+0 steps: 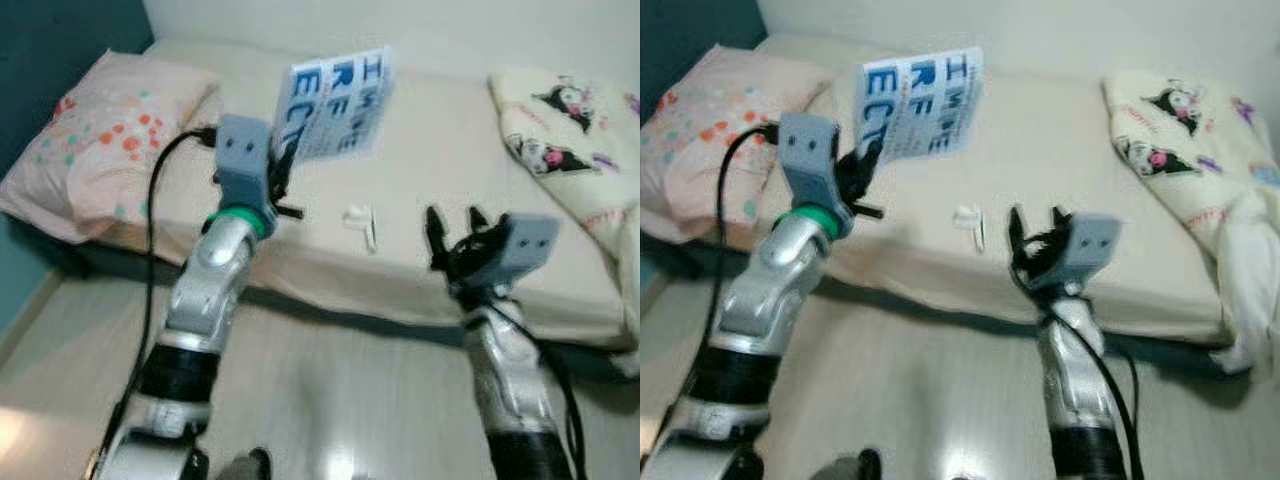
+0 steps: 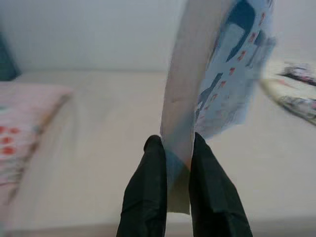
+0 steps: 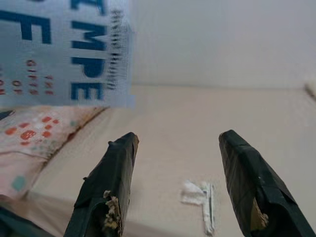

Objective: Clean up the room

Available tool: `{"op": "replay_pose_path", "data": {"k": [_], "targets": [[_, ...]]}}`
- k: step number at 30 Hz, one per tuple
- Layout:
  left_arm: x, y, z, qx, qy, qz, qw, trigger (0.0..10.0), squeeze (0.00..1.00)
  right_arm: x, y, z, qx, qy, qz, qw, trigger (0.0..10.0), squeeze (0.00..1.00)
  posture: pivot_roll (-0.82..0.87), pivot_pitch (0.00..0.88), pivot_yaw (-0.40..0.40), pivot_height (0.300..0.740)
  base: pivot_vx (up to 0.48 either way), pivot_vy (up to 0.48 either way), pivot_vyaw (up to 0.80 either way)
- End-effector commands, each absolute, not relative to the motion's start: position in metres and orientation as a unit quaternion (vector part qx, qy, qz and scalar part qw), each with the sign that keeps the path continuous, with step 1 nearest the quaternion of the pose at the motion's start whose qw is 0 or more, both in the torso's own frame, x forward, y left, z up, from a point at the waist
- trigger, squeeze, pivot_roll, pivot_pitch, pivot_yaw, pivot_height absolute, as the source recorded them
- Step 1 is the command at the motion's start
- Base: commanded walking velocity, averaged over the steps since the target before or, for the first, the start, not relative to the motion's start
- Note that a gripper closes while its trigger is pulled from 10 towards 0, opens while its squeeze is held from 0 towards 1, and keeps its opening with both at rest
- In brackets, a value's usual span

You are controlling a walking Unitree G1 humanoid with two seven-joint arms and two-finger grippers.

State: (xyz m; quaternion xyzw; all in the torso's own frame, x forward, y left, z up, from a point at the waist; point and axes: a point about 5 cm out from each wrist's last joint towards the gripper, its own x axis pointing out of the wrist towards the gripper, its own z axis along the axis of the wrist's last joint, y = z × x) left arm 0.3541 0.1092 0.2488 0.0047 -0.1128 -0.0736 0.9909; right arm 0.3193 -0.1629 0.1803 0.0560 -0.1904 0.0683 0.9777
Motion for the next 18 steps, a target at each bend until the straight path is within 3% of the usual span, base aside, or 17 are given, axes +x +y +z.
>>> {"op": "replay_pose_path", "data": {"k": [1, 9, 18], "targets": [[0.3522, 0.1035, 0.2557, 0.003, -0.133, -0.081, 0.988, 10.0, 0.00, 0.3167, -0.1710, 0.1754, 0.054, -0.182, 0.055, 0.980, 10.0, 0.00, -0.03, 0.116, 0.030, 0.709, 0.480, 0.000, 0.00], [0.3548, 0.1083, 0.2553, 0.009, -0.131, -0.056, 0.990, 10.0, 0.00, 0.3169, -0.1685, 0.1744, 0.051, -0.179, 0.065, 0.980, 10.0, 0.00, -0.03, 0.116, 0.028, 0.709, 0.480, 0.000, 0.00], [0.3563, 0.1128, 0.2512, 0.012, -0.121, -0.036, 0.992, 10.0, 0.00, 0.3171, -0.1691, 0.1724, 0.047, -0.172, 0.065, 0.982, 10.0, 0.00, -0.03, 0.116, 0.028, 0.709, 0.480, 0.000, 0.78]]}}
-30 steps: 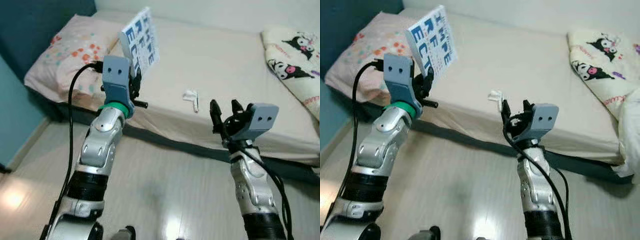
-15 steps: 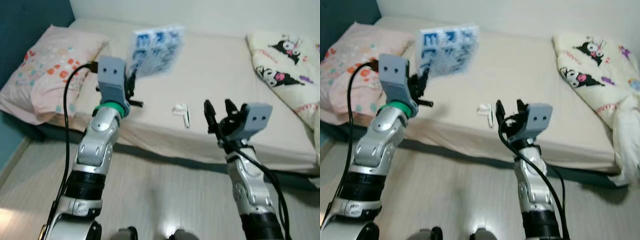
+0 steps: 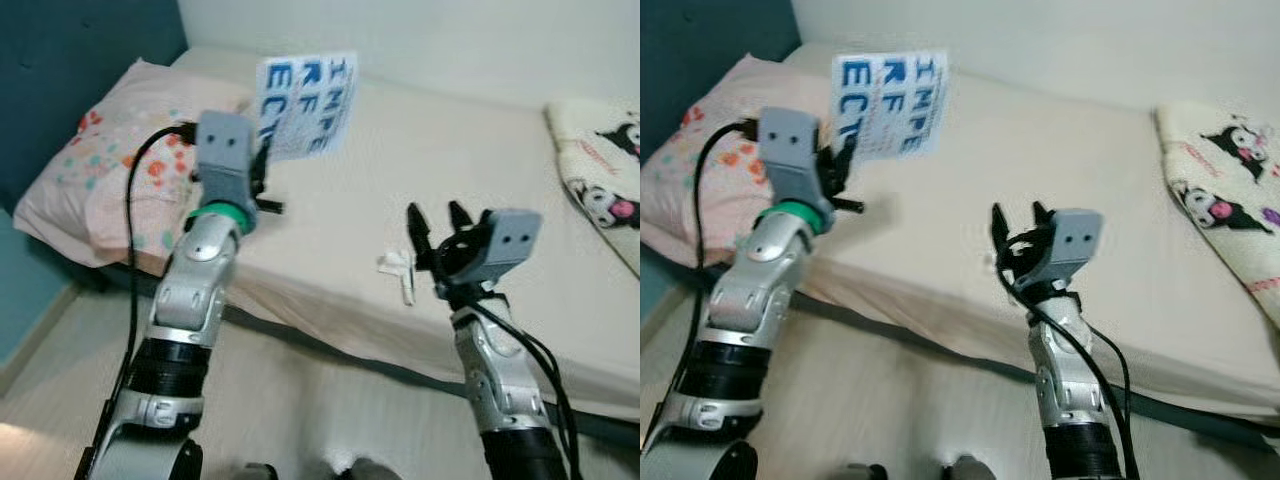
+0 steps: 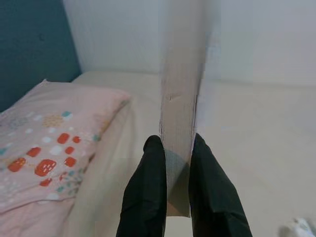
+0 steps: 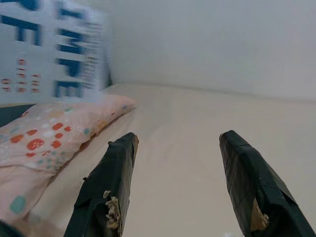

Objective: Clean up the room

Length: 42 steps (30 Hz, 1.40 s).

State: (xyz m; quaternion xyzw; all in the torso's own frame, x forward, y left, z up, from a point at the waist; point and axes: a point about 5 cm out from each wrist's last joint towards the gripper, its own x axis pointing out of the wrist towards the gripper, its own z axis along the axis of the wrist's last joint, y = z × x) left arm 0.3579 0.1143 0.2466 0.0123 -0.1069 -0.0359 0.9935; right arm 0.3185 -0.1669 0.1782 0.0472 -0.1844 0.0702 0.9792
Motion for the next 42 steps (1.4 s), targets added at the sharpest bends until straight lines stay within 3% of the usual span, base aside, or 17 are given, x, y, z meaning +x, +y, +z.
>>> {"op": "replay_pose_path", "data": {"k": [1, 25, 33, 42], "targets": [[0.3564, 0.1127, 0.2511, 0.012, -0.120, -0.035, 0.992, 10.0, 0.00, 0.3171, -0.1691, 0.1724, 0.047, -0.172, 0.065, 0.982, 10.0, 0.00, -0.03, 0.116, 0.028, 0.709, 0.480, 0.000, 0.43], [0.3563, 0.1067, 0.2478, 0.009, -0.116, -0.047, 0.992, 10.0, 0.00, 0.3172, -0.1767, 0.1716, 0.053, -0.175, 0.040, 0.982, 10.0, 0.00, -0.03, 0.120, 0.030, 0.709, 0.480, 0.000, 0.00], [0.3543, 0.1045, 0.2457, 0.010, -0.118, -0.057, 0.991, 10.0, 0.00, 0.3167, -0.1769, 0.1689, 0.051, -0.171, 0.039, 0.983, 10.0, 0.00, -0.03, 0.120, 0.030, 0.709, 0.000, 0.000, 0.00], [0.3545, 0.1034, 0.2447, 0.007, -0.117, -0.062, 0.991, 10.0, 0.00, 0.3173, -0.1765, 0.1682, 0.051, -0.168, 0.041, 0.984, 10.0, 0.00, -0.03, 0.118, 0.031, 0.676, 0.000, 0.000, 0.00]]}}
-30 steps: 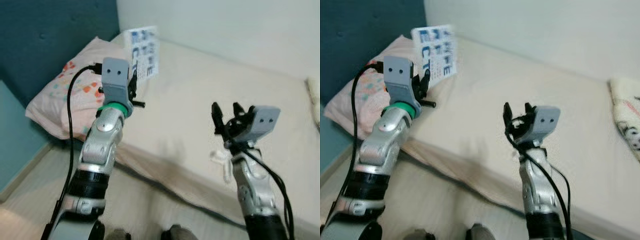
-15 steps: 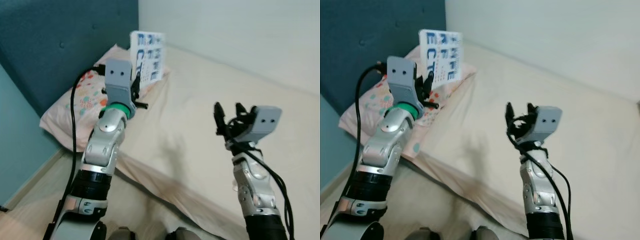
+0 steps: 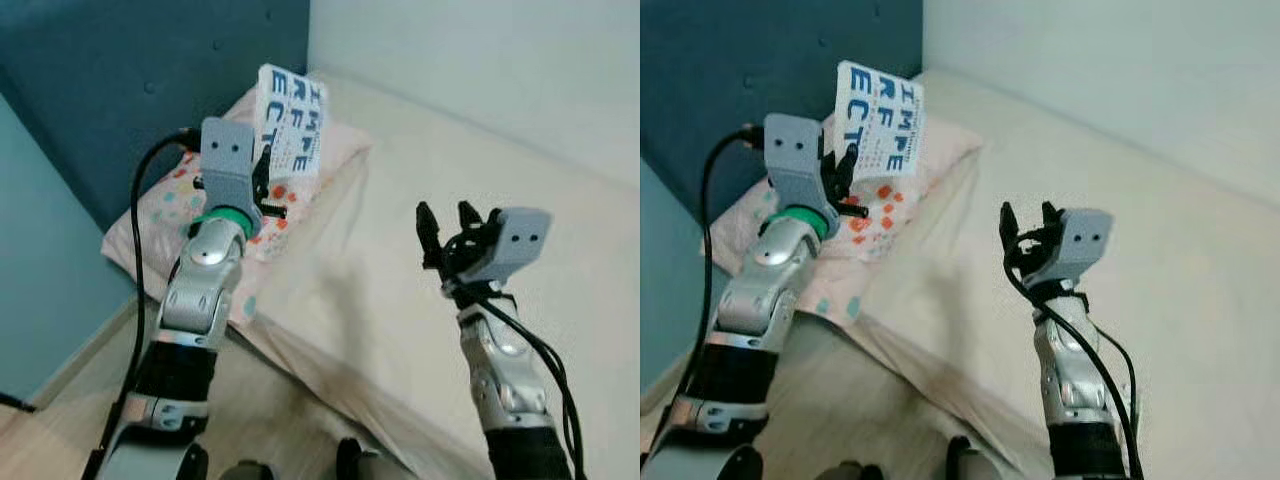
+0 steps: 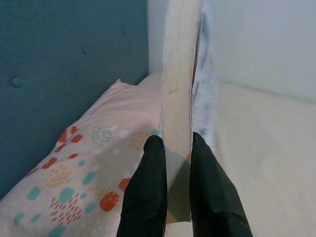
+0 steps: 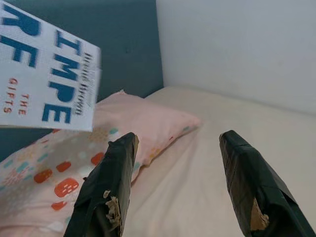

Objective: Clean up the room

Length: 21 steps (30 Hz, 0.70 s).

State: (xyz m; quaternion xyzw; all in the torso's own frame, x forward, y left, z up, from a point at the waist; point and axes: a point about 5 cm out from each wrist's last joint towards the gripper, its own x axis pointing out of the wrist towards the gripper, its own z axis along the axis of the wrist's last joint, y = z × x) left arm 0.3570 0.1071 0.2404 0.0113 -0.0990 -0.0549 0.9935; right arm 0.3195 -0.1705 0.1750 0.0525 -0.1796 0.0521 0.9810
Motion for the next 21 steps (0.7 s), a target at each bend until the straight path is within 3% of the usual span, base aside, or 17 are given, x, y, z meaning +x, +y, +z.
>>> {"op": "replay_pose_path", "data": {"k": [1, 21], "targets": [[0.354, 0.103, 0.244, 0.005, -0.115, -0.063, 0.991, 10.0, 0.00, 0.317, -0.177, 0.168, 0.051, -0.168, 0.041, 0.984, 10.0, 0.00, -0.03, 0.118, 0.031, 0.671, 0.000, 0.000, 0.00], [0.348, 0.099, 0.176, -0.021, -0.004, -0.073, 0.997, 10.0, 0.00, 0.316, -0.174, 0.155, 0.052, -0.147, 0.030, 0.987, 10.0, 0.00, -0.03, 0.124, 0.038, 0.596, 0.000, 0.000, 0.00]]}}
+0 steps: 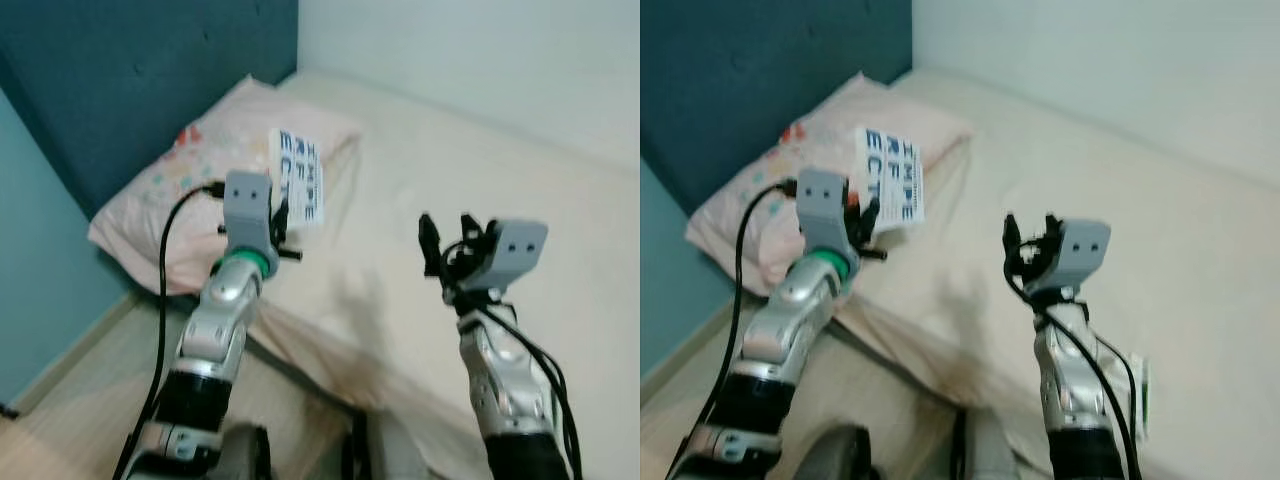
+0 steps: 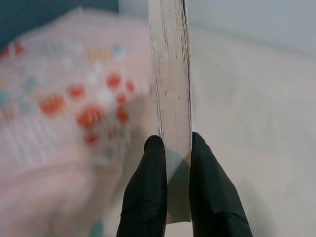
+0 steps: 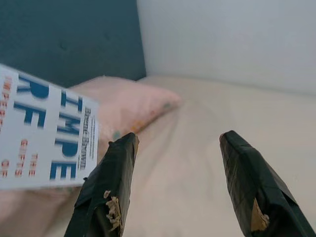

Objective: Clean up the room

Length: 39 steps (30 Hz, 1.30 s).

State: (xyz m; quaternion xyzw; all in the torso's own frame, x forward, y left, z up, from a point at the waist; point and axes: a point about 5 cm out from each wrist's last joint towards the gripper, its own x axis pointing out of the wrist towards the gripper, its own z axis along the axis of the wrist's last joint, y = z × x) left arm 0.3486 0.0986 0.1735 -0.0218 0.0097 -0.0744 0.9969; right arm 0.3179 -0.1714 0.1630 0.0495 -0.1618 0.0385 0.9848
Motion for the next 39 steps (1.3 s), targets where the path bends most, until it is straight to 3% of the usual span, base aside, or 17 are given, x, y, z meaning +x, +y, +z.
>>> {"op": "replay_pose_path", "data": {"k": [1, 12, 13, 15, 20, 26, 28, 30, 39], "targets": [[0.348, 0.099, 0.176, -0.022, -0.003, -0.073, 0.997, 10.0, 0.00, 0.316, -0.174, 0.154, 0.052, -0.147, 0.030, 0.987, 10.0, 0.00, -0.03, 0.124, 0.038, 0.591, 0.000, 0.000, 0.00], [0.352, 0.099, 0.189, -0.059, -0.023, -0.082, 0.995, 10.0, 0.00, 0.316, -0.176, 0.155, 0.052, -0.150, 0.027, 0.987, 10.0, 0.00, -0.03, 0.129, 0.038, 0.561, 0.000, 0.000, 0.00], [0.354, 0.097, 0.192, -0.114, -0.021, -0.094, 0.989, 10.0, 0.00, 0.316, -0.176, 0.155, 0.052, -0.150, 0.027, 0.987, 10.0, 0.00, -0.03, 0.129, 0.038, 0.561, 0.000, 0.000, 0.00], [0.354, 0.097, 0.192, -0.114, -0.021, -0.094, 0.989, 10.0, 0.00, 0.316, -0.176, 0.155, 0.052, -0.150, 0.027, 0.987, 10.0, 0.00, -0.03, 0.129, 0.038, 0.561, 0.000, 0.000, 0.00], [0.366, 0.102, 0.196, -0.239, -0.001, -0.115, 0.964, 10.0, 0.00, 0.314, -0.173, 0.155, 0.051, -0.152, 0.033, 0.987, 10.0, 0.00, -0.04, 0.143, 0.036, 0.561, 0.000, 0.000, 0.00], [0.375, 0.092, 0.186, -0.297, 0.051, -0.163, 0.940, 10.0, 0.00, 0.312, -0.171, 0.154, 0.045, -0.150, 0.041, 0.987, 10.0, 0.00, -0.05, 0.162, 0.038, 0.561, 0.000, 0.000, 0.00], [0.379, 0.086, 0.183, -0.299, 0.065, -0.180, 0.935, 10.0, 0.00, 0.311, -0.170, 0.154, 0.040, -0.151, 0.046, 0.987, 10.0, 0.00, -0.06, 0.174, 0.043, 0.561, 0.000, 0.000, 0.00], [0.387, 0.072, 0.183, -0.277, 0.084, -0.248, 0.925, 10.0, 0.00, 0.306, -0.167, 0.159, 0.024, -0.159, 0.058, 0.985, 10.0, 0.00, -0.07, 0.185, 0.049, 0.561, 0.000, 0.000, 0.00], [0.395, 0.065, 0.194, -0.218, 0.096, -0.341, 0.909, 10.0, 0.00, 0.297, -0.175, 0.161, 0.016, -0.160, 0.045, 0.986, 10.0, 0.00, -0.13, 0.225, 0.074, 0.561, 0.000, 0.000, 0.00]]}}
